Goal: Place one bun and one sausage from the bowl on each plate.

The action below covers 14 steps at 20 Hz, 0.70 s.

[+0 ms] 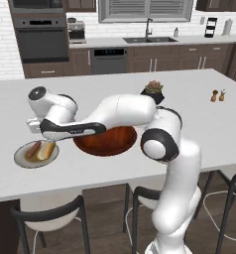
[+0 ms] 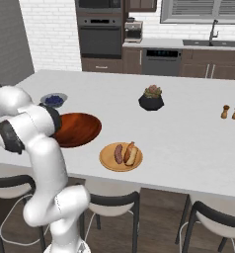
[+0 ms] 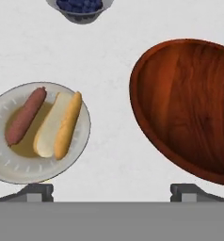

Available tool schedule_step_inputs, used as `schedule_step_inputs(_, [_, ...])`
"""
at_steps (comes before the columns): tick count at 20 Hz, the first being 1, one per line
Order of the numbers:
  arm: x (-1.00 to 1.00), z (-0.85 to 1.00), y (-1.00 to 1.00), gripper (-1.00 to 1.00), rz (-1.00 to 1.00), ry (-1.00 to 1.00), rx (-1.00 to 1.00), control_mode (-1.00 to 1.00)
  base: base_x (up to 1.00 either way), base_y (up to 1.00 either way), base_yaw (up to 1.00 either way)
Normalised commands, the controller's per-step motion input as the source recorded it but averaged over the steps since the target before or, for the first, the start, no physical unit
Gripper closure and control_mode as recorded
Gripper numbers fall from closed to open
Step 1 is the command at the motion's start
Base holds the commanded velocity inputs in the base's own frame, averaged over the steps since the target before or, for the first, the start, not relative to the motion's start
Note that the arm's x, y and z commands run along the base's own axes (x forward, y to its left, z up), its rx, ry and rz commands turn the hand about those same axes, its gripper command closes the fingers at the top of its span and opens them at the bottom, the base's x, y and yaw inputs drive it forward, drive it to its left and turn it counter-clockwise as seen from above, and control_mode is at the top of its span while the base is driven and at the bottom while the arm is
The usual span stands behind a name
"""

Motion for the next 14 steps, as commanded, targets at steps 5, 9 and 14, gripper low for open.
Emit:
schedule_step_inputs(5, [-0.60,0.21,-0.83,-1.00,0.01,-0.30,0.39,-1.00,0.00,0.00,0.00])
schedule_step_inputs(9, [-0.19,0.65,-0.17,-1.00,0.03,-0.15,0.20,-1.00,0.00,0.00,0.00])
schedule_step_inputs(14, [-0.02,0.59,0.08,-1.00,0.00,-0.03,0.01,-1.00,0.00,0.00,0.00])
